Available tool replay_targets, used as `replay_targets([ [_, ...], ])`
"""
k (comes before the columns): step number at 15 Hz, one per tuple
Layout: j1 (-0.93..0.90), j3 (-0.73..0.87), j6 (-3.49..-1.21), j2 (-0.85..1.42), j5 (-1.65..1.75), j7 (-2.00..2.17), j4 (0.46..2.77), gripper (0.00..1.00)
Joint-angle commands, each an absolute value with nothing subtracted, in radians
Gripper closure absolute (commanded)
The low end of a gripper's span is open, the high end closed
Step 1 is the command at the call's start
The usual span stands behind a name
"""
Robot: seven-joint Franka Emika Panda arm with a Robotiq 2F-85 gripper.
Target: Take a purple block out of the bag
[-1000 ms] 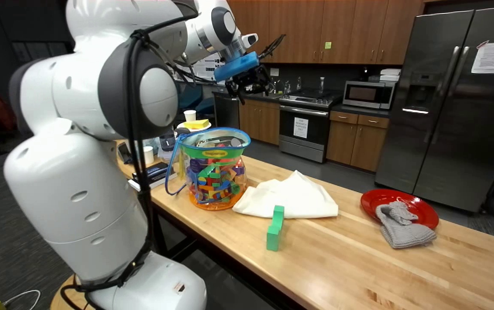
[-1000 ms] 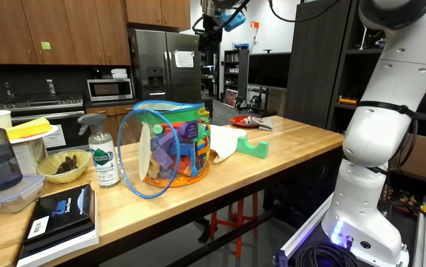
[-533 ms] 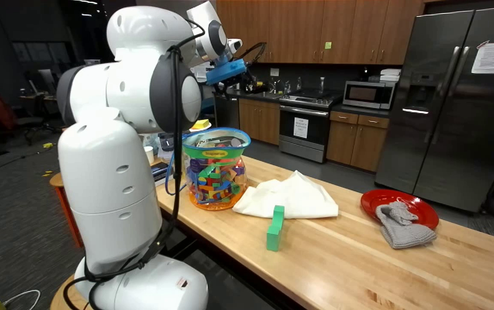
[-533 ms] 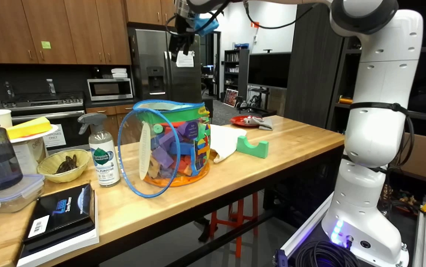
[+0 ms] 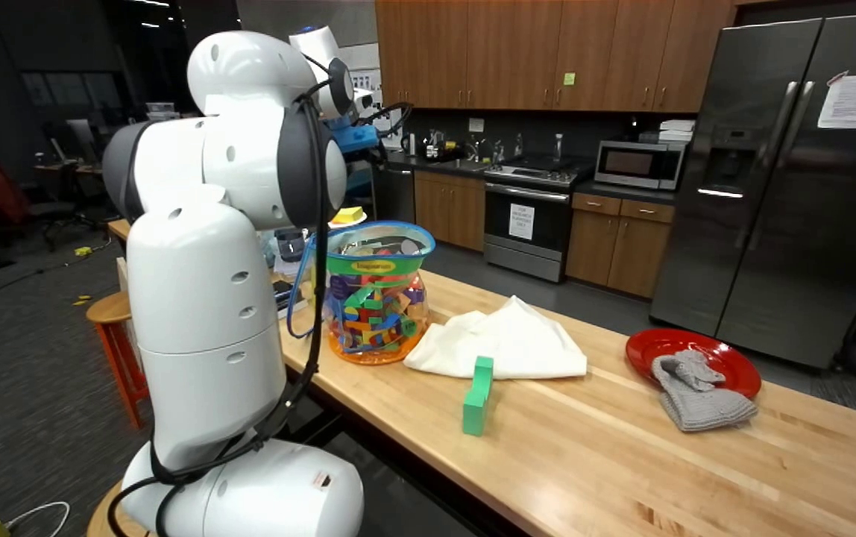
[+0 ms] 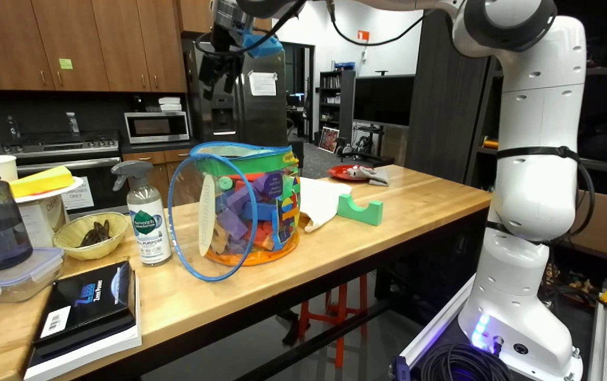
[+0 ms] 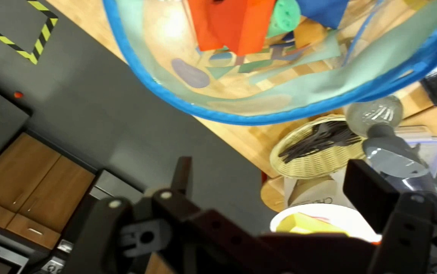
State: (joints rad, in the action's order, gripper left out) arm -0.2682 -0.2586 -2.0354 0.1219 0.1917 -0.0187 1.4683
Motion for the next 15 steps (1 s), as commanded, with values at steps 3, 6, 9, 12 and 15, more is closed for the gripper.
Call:
replay_targets([
  [3, -0.305, -0.273, -2.016, 0.131, 0.171, -0.005, 1.473, 0.0],
  [6, -0.313, -0.279, -2.009, 0.131, 0.17, 0.0, 1.489, 0.0],
  [9, -0.313, -0.279, -2.008, 0.131, 0.17, 0.0, 1.489, 0.0],
  [12, -0.313, -0.278, -2.008, 0.131, 0.17, 0.0, 1.489, 0.0],
  [15, -0.313, -0.278, -2.007, 0.131, 0.17, 0.0, 1.489, 0.0],
])
